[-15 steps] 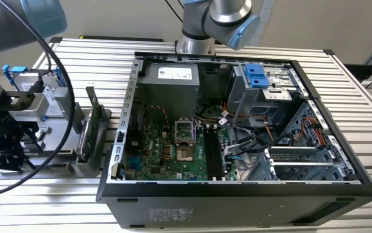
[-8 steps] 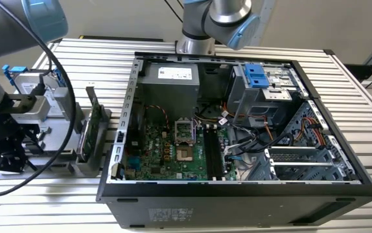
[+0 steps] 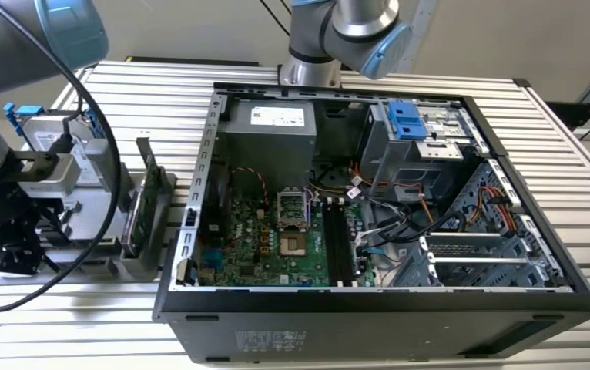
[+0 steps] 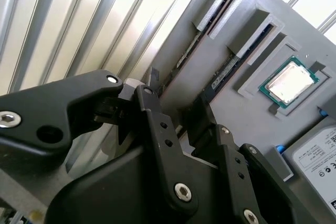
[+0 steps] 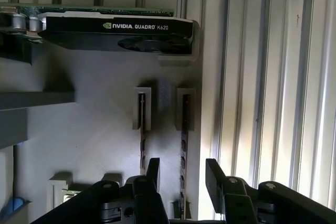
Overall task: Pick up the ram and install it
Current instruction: 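Pick up the ram and move it above insertion slot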
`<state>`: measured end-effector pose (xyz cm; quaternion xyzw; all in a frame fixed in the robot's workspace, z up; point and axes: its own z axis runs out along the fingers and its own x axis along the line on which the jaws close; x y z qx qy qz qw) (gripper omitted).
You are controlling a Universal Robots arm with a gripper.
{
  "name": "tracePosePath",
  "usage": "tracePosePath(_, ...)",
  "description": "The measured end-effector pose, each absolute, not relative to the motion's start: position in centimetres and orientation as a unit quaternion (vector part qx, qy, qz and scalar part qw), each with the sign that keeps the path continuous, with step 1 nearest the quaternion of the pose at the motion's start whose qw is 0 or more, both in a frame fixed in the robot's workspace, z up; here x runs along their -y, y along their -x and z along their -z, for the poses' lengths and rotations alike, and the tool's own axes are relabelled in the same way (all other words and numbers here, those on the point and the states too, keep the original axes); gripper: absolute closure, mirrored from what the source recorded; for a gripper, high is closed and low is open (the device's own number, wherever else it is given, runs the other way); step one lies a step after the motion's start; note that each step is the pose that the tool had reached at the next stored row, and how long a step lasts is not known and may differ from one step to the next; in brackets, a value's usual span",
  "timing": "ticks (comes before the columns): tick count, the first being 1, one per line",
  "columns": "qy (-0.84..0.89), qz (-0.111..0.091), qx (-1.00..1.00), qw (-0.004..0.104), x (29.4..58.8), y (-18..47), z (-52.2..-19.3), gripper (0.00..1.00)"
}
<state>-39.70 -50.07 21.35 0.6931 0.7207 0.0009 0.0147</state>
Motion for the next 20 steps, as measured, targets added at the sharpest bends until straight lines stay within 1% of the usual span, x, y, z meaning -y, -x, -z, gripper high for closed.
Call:
tracePosePath(9,-0.693,-0.001,-0.721,0.013,50.08,39.74,-20.83,0.00)
tracePosePath(16,-0.693,-0.008,-0.721,0.006,50.08,39.95,-20.47,0.00)
tracePosePath(20,-0.693,-0.008,-0.721,0.006,50.08,39.97,-20.29,0.00)
